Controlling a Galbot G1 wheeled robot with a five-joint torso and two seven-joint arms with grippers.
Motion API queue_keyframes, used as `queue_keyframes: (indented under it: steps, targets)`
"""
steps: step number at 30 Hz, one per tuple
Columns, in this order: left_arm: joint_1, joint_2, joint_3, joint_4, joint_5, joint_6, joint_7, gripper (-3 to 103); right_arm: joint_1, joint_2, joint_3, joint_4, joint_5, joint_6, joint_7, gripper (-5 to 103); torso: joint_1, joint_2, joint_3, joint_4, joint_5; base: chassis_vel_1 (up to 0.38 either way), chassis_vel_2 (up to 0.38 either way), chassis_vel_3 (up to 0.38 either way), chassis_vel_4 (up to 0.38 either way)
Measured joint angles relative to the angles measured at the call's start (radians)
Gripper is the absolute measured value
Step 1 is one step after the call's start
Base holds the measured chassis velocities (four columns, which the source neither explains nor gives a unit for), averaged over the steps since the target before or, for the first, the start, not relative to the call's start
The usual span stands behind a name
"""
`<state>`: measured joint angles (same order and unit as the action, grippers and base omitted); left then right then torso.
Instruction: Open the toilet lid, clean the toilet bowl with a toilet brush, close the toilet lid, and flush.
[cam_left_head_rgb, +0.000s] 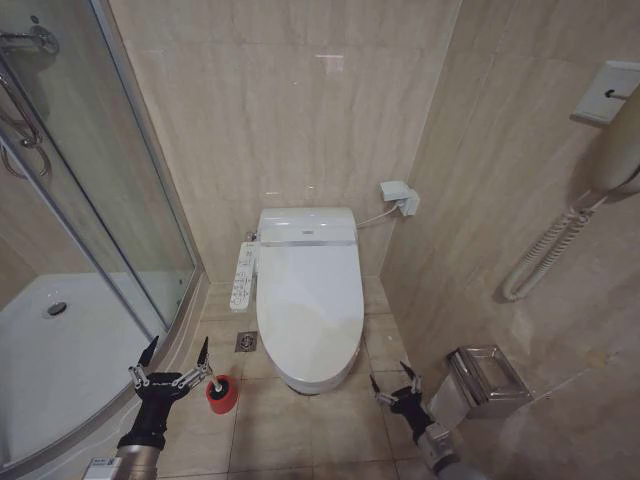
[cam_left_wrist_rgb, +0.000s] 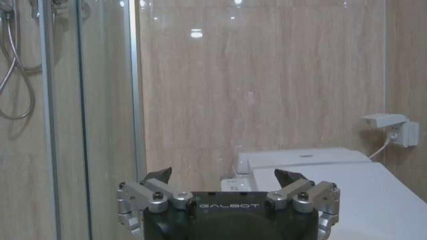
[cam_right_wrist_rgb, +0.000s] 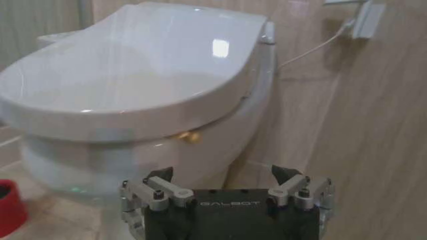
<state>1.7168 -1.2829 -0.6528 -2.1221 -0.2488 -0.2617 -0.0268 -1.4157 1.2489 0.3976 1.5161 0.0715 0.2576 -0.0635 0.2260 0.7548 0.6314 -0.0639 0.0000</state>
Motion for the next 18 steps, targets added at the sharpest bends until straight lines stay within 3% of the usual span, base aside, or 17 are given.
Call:
queue_keyframes:
  steps: [6,18]
  targets:
    - [0.0,0.0,0.0,0.0,0.0,0.0,0.0,100,0.017,0.003,-0.043,-0.033,0.002,0.027,-0.041,100,0.0,0.0,0.0,0.0,-0.0001,0.0,0.0,0.0,0.0]
    - [0.0,0.0,0.0,0.0,0.0,0.0,0.0,100,0.07,0.015,-0.071,-0.083,0.004,0.036,-0.044,99,0.0,0.0,0.0,0.0,-0.0001,0.0,0.0,0.0,0.0]
